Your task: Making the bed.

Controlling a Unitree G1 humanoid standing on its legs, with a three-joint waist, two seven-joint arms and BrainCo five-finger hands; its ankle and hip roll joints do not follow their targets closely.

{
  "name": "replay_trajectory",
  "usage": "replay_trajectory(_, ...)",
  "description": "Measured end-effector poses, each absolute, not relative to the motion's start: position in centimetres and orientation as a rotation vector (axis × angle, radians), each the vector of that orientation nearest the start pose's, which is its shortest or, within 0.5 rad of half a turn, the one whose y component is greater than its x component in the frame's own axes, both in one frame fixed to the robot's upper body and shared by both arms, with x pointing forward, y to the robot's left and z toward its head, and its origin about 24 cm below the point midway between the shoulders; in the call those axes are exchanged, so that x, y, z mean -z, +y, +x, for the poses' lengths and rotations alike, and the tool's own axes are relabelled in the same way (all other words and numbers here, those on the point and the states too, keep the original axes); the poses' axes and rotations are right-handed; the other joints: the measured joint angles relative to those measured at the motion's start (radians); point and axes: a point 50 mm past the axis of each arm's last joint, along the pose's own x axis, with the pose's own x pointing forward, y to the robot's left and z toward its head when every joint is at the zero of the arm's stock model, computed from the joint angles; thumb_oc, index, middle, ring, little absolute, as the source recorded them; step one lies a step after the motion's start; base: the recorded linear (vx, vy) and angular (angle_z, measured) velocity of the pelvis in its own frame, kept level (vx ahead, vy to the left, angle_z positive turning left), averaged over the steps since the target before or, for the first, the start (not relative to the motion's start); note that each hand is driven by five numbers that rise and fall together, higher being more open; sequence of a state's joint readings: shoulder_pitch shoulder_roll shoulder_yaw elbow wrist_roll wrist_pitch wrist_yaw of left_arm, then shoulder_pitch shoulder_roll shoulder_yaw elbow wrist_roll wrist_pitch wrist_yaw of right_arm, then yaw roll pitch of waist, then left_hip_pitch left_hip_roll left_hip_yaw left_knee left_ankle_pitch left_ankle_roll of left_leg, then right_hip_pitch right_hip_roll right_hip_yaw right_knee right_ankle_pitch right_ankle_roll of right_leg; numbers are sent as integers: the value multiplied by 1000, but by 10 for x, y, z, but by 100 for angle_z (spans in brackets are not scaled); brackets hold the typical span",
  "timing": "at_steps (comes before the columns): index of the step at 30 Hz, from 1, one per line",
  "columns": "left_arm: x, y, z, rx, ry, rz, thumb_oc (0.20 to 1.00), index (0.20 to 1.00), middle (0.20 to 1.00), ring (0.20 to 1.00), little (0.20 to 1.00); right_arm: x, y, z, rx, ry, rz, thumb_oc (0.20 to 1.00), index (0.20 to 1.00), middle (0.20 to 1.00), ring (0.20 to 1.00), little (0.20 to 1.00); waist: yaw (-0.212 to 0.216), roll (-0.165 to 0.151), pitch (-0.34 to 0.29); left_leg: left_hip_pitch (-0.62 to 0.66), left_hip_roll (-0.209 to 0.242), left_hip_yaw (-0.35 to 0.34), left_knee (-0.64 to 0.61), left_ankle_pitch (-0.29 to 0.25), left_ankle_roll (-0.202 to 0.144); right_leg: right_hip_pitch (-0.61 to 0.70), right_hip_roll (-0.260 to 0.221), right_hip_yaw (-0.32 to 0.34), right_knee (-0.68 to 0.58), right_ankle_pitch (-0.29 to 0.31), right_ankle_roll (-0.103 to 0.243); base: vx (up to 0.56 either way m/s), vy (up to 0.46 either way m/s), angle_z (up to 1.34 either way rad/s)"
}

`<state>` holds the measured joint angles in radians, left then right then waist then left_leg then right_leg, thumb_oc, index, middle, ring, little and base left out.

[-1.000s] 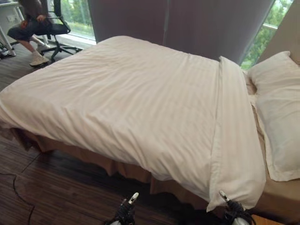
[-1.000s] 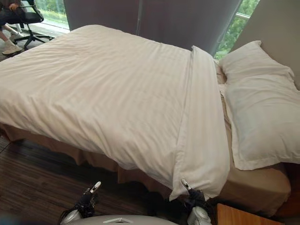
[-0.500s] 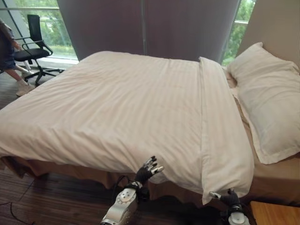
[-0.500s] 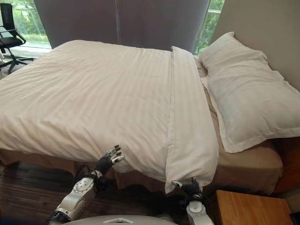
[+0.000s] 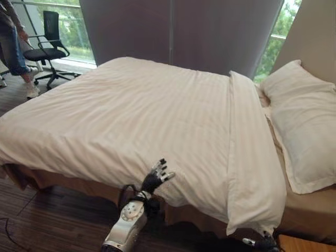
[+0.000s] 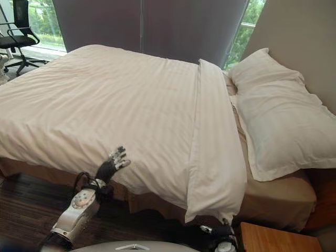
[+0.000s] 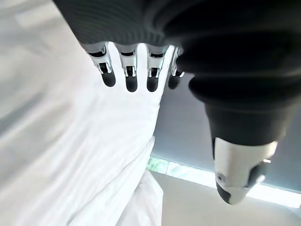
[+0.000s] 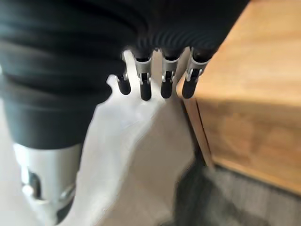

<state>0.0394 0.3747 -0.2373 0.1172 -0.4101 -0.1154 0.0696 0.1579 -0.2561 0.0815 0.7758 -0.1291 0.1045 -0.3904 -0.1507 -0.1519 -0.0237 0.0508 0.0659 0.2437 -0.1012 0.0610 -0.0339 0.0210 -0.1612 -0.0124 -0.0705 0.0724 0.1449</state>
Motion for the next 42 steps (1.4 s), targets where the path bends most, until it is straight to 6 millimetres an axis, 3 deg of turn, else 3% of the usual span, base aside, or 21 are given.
replay_trajectory(3, -30, 184, 246, 83, 45, -20, 1000, 1000, 1000, 1000, 1000, 99, -277, 138, 401, 801, -699, 1000, 1000, 1000, 1000, 1000, 0, 0, 1, 0, -1, -1, 0, 0, 0, 1, -1, -2, -1, 0, 0, 0, 1, 1)
replay_trajectory(7, -34, 177, 246, 96, 5, -10, 1000, 1000, 1000, 1000, 1000, 70, -290, 165, 437, 650, -830, 1000, 1000, 1000, 1000, 1000, -7, 1, 3, 6, 2, 5, 0, -1, -1, 6, 2, -1, -7, 1, 0, 7, 6, -2)
replay_trajectory(14, -37, 184, 247, 29, -12, -18, 1000, 1000, 1000, 1000, 1000, 36, -272, 199, 392, 428, -849, 1000, 1000, 1000, 1000, 1000, -12, 21, 29, 22, 3, 28, 0, -5, -6, 19, 4, 19, -30, 15, 1, 10, 14, -10)
replay_trajectory(23, -36, 191, 243, -21, -18, 13, 1000, 1000, 1000, 1000, 1000, 8, -248, 216, 282, 225, -841, 1000, 1000, 1000, 1000, 1000, 12, 2, 46, 18, 13, 29, 0, -6, -9, 15, 12, 19, -30, 15, 0, 0, 0, 0)
replay_trajectory(31, -44, 192, 243, -41, -61, 10, 1000, 1000, 1000, 1000, 1000, -25, -216, 233, 205, 19, -665, 1000, 1000, 1000, 1000, 1000, 26, 3, 48, 3, 15, 16, 0, -7, -9, 13, 14, 0, -30, 15, 1, 13, 7, 4)
replay_trajectory(39, -48, 195, 239, -60, -89, 3, 1000, 1000, 1000, 1000, 1000, -21, -194, 230, 140, 35, -267, 1000, 1000, 1000, 1000, 1000, 47, 23, 57, -13, 15, -15, 0, -6, -9, 20, 13, -32, -30, 4, -3, 15, 22, 11)
replay_trajectory(42, -42, 198, 233, -76, -62, 3, 1000, 1000, 1000, 1000, 1000, -19, -195, 227, 132, 47, -210, 1000, 1000, 1000, 1000, 1000, 60, 33, 61, -30, 12, -43, 0, -1, -4, 20, 10, -63, -26, 2, -1, 22, 42, 30)
